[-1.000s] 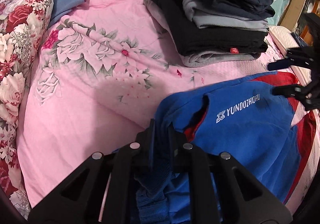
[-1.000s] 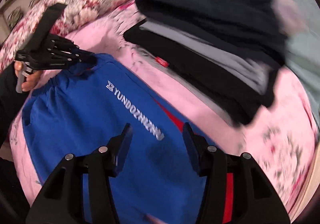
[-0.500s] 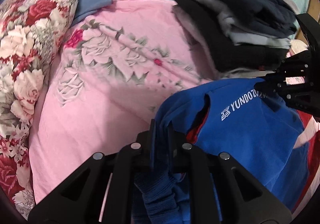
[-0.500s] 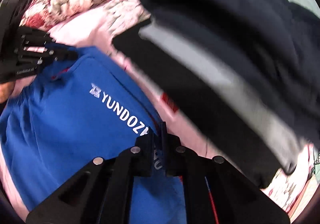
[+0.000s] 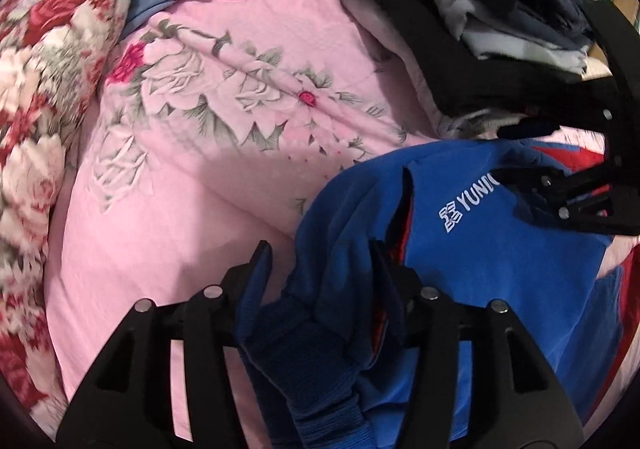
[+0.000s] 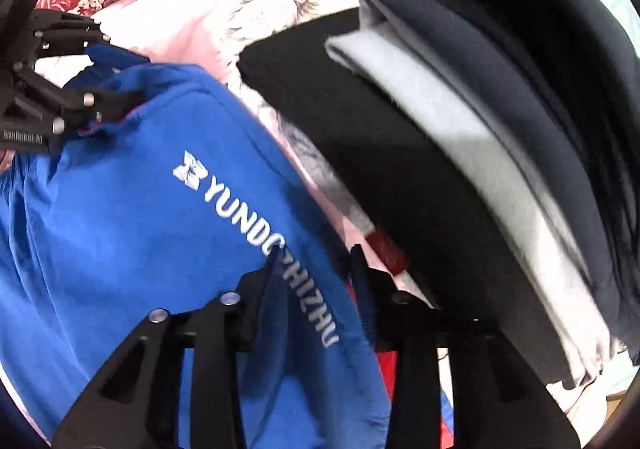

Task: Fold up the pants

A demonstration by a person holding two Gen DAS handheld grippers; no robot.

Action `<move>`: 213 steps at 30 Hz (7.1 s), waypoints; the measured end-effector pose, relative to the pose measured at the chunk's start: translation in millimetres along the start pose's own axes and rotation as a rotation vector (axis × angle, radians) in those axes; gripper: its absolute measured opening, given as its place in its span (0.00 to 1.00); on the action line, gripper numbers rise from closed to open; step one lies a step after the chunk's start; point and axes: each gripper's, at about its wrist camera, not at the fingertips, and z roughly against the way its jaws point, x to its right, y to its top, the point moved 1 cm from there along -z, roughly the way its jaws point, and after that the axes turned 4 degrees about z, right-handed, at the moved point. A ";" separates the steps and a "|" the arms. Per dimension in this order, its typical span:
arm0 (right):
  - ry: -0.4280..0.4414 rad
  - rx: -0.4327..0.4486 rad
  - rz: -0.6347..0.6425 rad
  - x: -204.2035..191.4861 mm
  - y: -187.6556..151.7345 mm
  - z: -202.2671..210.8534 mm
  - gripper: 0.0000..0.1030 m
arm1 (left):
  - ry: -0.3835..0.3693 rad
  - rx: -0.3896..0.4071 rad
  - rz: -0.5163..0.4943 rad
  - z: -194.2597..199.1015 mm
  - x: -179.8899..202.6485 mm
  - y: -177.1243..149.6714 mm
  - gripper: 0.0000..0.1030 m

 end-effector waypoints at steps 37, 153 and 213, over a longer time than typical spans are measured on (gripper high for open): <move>0.193 0.170 0.015 -184.3 -133.9 155.3 0.05 | -0.044 0.071 -0.145 143.5 57.3 -177.8 0.07; 0.211 0.097 -1.441 28.6 -522.0 162.1 0.67 | -0.144 -0.108 0.198 94.3 145.8 -184.5 0.24; 0.245 -0.049 -0.436 -73.7 -123.7 71.3 0.03 | -0.414 -0.065 -0.008 84.5 218.2 -195.1 0.29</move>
